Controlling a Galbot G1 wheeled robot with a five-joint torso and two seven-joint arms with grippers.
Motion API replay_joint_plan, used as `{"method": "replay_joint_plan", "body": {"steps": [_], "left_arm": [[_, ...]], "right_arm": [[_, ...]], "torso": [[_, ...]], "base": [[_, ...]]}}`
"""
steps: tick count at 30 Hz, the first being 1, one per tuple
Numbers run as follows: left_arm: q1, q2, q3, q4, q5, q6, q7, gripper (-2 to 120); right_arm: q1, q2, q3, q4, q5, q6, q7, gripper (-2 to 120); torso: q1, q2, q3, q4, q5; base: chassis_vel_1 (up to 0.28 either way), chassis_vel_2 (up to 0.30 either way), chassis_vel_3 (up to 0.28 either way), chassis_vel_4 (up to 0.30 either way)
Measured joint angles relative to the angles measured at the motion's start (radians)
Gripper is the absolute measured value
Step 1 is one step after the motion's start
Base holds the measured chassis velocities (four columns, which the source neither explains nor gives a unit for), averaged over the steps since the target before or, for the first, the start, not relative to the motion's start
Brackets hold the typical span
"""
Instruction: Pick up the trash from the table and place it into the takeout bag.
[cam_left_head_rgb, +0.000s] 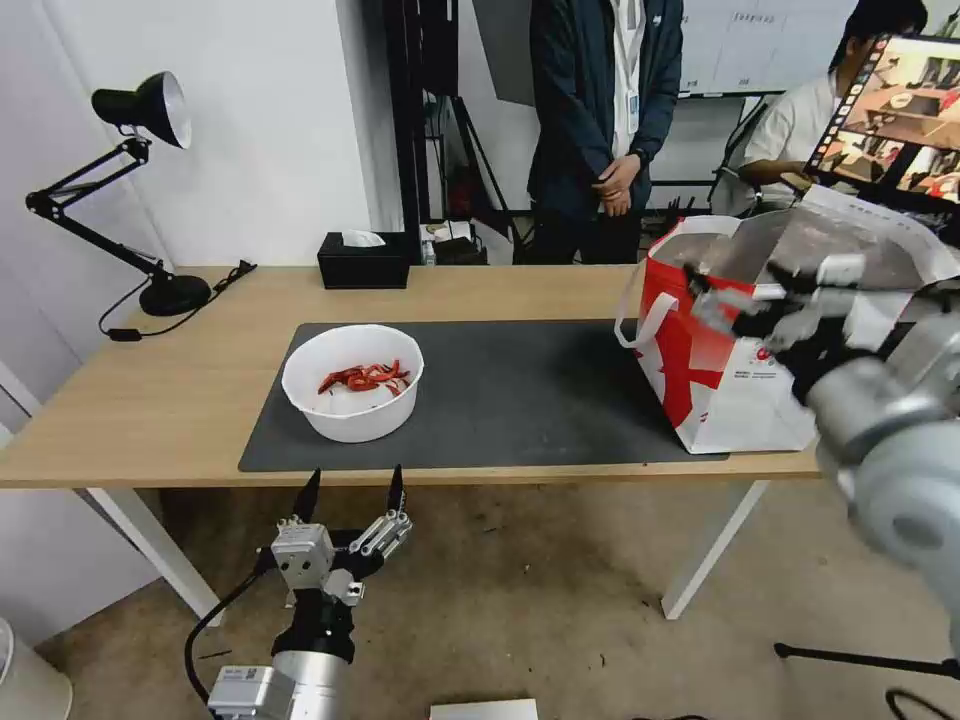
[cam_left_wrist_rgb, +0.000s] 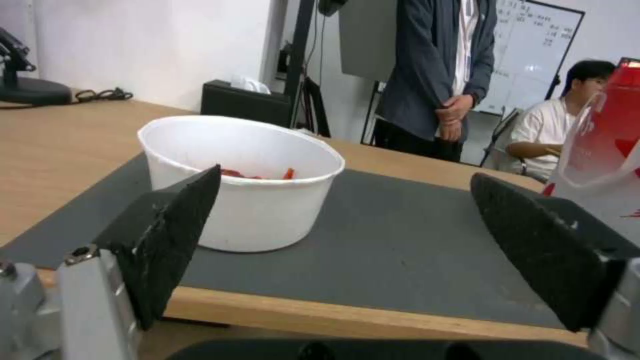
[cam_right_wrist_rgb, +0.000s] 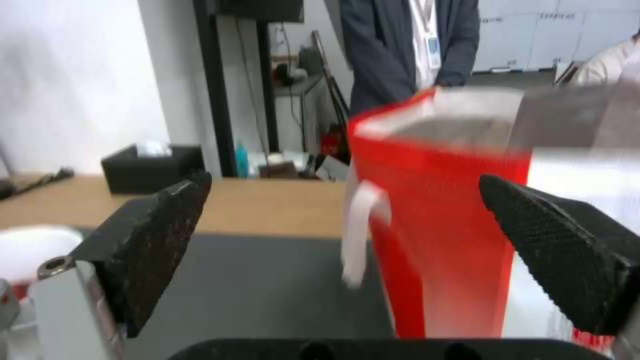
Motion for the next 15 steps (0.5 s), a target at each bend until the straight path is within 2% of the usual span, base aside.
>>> {"method": "replay_joint_plan", "body": {"steps": [1, 4, 5, 6, 8, 11, 15], "left_arm": [[0.000, 0.000, 0.000, 0.000, 0.000, 0.000, 0.000, 100], [0.006, 0.000, -0.006, -0.007, -0.001, -0.003, -0.002, 100], [0.006, 0.000, -0.006, -0.007, -0.001, -0.003, -0.002, 100], [0.008, 0.000, -0.008, -0.009, -0.001, -0.004, -0.003, 100], [0.009, 0.001, -0.008, -0.009, -0.002, -0.004, -0.003, 100], [0.013, 0.002, -0.006, -0.011, -0.002, -0.006, -0.004, 100], [0.014, 0.003, -0.004, -0.010, -0.002, -0.007, -0.004, 100]], "right_arm": [[0.000, 0.000, 0.000, 0.000, 0.000, 0.000, 0.000, 100], [-0.156, 0.081, 0.033, -0.014, -0.184, 0.105, -0.131, 100], [-0.156, 0.081, 0.033, -0.014, -0.184, 0.105, -0.131, 100], [-0.207, 0.110, 0.046, -0.027, -0.245, 0.144, -0.178, 100], [-0.226, 0.123, 0.052, -0.032, -0.263, 0.157, -0.192, 100], [-0.371, 0.228, 0.091, -0.057, -0.337, 0.249, -0.261, 100], [-0.436, 0.283, 0.114, -0.072, -0.378, 0.307, -0.292, 100]], "torso": [[0.000, 0.000, 0.000, 0.0000, 0.0000], [0.000, 0.000, 0.000, 0.0000, 0.0000], [0.000, 0.000, 0.000, 0.0000, 0.0000], [0.000, 0.000, 0.000, -0.0001, 0.0000], [0.000, 0.000, 0.000, 0.0000, 0.0001], [0.000, 0.000, 0.000, -0.0001, 0.0000], [0.000, 0.000, 0.000, -0.0001, 0.0001]], "base": [[0.000, 0.000, 0.000, 0.000], [0.000, 0.000, 0.000, 0.000], [0.000, 0.000, 0.000, 0.000], [0.000, 0.000, 0.000, 0.000], [0.000, 0.000, 0.000, 0.000], [0.000, 0.000, 0.000, 0.000], [0.000, 0.000, 0.000, 0.000]]}}
